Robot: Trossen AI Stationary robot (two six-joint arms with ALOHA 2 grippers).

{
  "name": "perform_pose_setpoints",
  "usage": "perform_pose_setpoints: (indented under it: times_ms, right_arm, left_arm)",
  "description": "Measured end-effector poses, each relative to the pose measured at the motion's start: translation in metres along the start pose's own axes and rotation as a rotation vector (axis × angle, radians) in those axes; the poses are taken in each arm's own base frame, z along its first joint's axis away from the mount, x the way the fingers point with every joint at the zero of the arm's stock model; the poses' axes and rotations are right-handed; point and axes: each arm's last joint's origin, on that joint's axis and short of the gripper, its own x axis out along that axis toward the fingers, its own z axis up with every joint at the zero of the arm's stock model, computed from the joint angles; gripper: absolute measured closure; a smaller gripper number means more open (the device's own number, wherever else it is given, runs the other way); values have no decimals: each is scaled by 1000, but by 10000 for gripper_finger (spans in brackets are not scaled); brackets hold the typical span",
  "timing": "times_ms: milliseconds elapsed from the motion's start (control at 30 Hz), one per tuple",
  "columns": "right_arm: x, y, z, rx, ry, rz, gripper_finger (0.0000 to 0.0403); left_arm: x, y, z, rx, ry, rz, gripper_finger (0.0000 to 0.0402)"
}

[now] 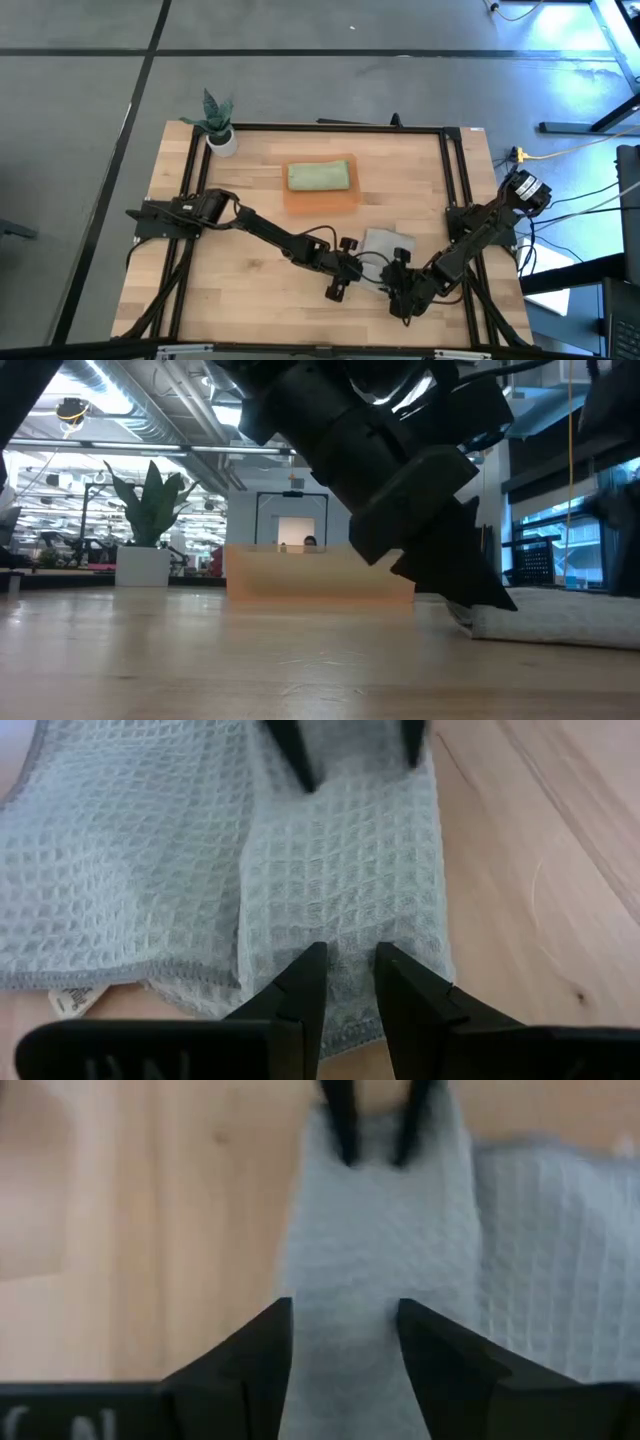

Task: Roll microfiber towels into tight, uniform cylinder then place into a basket
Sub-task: Roll the gray microfiber towel

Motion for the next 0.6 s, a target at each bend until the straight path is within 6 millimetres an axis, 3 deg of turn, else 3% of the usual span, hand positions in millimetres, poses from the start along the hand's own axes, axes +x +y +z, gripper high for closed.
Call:
perform_pose_setpoints:
  times_ms: [133, 300, 600]
  right_arm:
    - [-14, 17, 14, -115, 0, -4, 221]
    - [-24, 32, 18, -211, -25, 33, 221]
    - [3, 35, -5, -259, 58, -33, 221]
  left_arm:
    - [0, 3, 0, -6, 2, -5, 320]
    - [1, 3, -1, -12, 8, -5, 325]
    - [1, 4, -2, -39, 12, -13, 327]
